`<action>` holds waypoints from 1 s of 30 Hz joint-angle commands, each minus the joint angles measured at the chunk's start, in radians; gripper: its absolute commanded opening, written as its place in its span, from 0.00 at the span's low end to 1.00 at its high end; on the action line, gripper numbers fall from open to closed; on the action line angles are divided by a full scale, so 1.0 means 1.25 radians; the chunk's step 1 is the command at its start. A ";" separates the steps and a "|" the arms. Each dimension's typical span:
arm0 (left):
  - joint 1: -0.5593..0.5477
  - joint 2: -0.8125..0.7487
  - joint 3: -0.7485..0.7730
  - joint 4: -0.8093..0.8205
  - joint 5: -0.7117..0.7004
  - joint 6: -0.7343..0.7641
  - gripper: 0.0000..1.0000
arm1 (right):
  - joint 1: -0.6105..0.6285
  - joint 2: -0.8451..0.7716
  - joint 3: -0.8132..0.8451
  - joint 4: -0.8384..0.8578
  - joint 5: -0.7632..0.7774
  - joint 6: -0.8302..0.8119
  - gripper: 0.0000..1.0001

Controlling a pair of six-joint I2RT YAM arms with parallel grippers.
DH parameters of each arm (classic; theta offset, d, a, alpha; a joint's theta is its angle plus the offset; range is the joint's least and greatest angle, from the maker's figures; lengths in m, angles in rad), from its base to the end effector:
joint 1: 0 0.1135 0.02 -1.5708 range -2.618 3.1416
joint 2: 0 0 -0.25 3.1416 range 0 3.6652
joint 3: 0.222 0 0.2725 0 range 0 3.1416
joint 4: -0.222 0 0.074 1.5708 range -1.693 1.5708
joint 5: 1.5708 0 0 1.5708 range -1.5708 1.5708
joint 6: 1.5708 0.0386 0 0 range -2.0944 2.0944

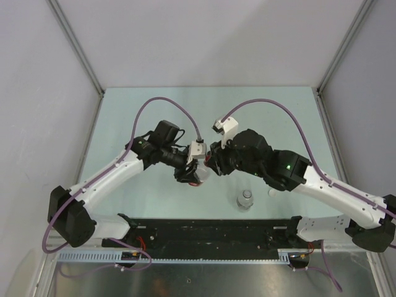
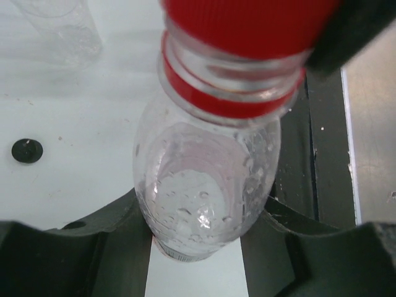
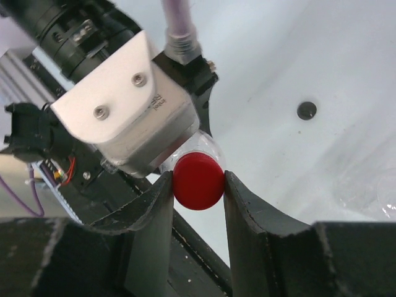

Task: Screw on the bottle caps
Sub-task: Screw the bottle cap onto the plastic bottle.

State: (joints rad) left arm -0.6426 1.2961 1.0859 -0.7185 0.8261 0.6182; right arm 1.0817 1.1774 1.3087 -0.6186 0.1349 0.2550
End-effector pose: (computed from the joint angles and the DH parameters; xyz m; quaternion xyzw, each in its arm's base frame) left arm 0.2109 -0.1933 0.2771 0.6146 0.6274 -0.3844 0.2844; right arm 0.1357 0.2439 0.3861 -0.3115 0.7968 0.2735 0.4396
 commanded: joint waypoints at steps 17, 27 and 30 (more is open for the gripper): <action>-0.040 -0.035 0.035 0.204 -0.016 -0.001 0.55 | 0.029 0.104 0.053 -0.120 0.078 0.249 0.37; -0.050 -0.020 0.016 0.342 -0.130 -0.094 0.55 | -0.011 0.143 0.070 -0.158 0.116 0.473 0.37; -0.051 -0.021 -0.002 0.380 -0.129 -0.106 0.55 | -0.029 0.141 0.070 -0.136 0.121 0.533 0.38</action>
State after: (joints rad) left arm -0.6701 1.3090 1.0595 -0.5648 0.5926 0.5392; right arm 1.0489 1.3010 1.4071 -0.7662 0.3679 0.7349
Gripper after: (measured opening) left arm 0.558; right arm 0.388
